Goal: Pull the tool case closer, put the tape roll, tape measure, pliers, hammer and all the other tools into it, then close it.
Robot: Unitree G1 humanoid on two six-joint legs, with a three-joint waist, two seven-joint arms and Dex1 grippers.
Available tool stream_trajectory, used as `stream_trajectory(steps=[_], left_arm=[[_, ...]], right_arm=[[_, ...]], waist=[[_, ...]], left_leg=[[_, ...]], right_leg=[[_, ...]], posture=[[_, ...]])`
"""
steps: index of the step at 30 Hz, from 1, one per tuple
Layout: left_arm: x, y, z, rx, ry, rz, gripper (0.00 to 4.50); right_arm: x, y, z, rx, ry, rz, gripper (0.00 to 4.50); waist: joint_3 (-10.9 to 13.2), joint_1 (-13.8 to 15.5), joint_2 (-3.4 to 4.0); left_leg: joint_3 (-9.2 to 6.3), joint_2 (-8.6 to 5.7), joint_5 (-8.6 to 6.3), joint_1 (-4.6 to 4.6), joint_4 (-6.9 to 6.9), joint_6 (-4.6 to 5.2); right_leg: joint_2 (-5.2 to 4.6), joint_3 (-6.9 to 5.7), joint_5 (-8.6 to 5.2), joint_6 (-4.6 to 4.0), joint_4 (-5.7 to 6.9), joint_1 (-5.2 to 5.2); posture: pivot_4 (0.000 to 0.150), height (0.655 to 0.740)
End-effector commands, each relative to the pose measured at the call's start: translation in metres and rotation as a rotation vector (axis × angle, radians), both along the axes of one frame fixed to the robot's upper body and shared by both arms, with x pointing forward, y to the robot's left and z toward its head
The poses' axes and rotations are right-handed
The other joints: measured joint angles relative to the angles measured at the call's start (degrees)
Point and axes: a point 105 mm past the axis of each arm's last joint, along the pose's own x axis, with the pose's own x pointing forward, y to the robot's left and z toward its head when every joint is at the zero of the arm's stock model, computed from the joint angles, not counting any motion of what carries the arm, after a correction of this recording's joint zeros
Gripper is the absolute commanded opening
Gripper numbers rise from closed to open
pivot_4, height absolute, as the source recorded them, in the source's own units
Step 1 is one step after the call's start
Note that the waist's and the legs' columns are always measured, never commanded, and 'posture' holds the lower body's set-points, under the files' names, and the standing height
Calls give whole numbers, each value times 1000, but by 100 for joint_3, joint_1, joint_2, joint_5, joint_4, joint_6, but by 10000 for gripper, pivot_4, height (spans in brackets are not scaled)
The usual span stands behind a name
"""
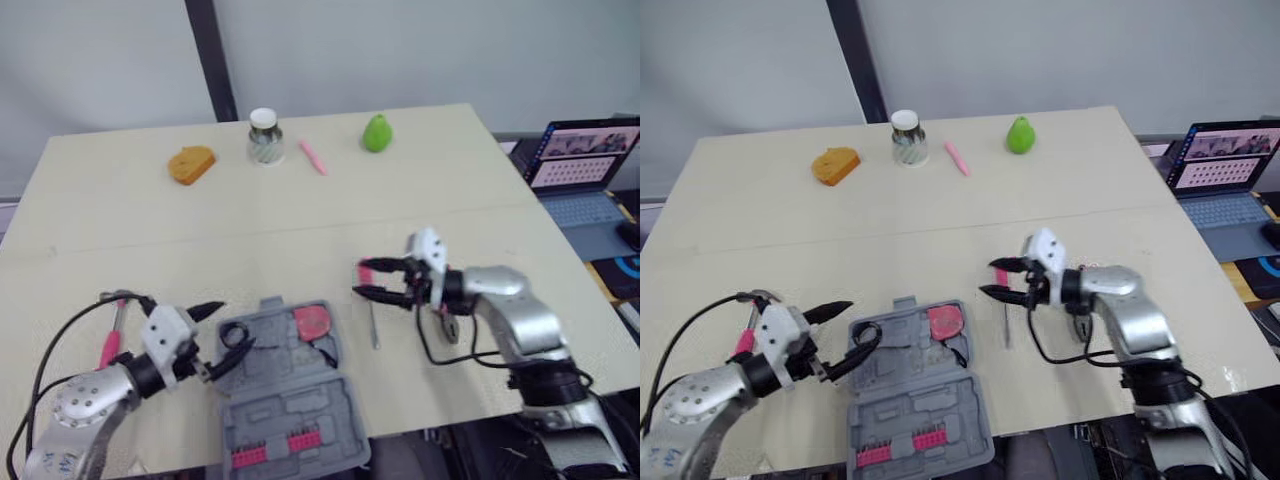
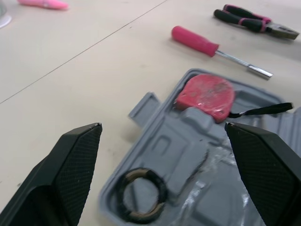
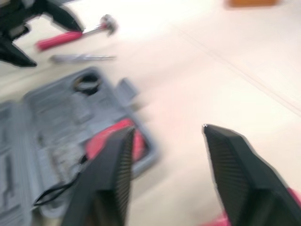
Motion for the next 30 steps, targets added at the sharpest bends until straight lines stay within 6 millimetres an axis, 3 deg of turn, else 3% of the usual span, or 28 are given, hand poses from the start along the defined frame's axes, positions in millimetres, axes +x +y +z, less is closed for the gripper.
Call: stream_trajectory(steps=[1,3,5,8,13,21,30], left_arm=[[1,53,10,58,-5,156,45000],[0,61,10,65,-5,172,45000],[-11,105,9,100,40,298,45000],[-31,152,9,132,87,429,45000],[-55,194,8,154,118,544,45000],[-66,208,3,162,131,575,45000],[-59,196,-4,160,144,533,45000]], right_arm=[[-9,-46,7,-30,36,-98,44646],[-11,-52,7,-35,47,-115,44646],[-19,-105,-3,-56,119,-287,44646],[-31,-166,-13,-110,156,-483,44646],[-39,-215,-24,-134,161,-657,44646],[-42,-231,-36,-136,173,-724,44646],[-36,-218,-33,-91,162,-733,44646]], waist=[[2,5,0],[5,-25,2],[5,-18,-5],[9,3,-14],[14,-19,-24],[17,-41,-21],[16,-28,-22]], left_leg=[[1,0,-1,-2,-4,0],[11,-1,-4,-4,-4,5],[24,1,-5,2,-3,7],[21,5,-8,2,-6,4],[46,10,-18,17,-1,10],[73,27,-22,22,-6,-2],[81,31,-24,26,-3,-2]], right_leg=[[1,-2,0,0,-12,0],[1,-2,0,0,-24,-1],[0,2,5,0,-28,0],[3,-3,5,0,-30,1],[1,1,11,-7,-38,5],[3,-2,20,-22,-33,-12],[2,1,22,-21,-31,-14]], posture=[[1500,7400],[1500,7400],[1500,7400],[1500,7400],[1500,7400],[1500,7400],[1500,7400]])
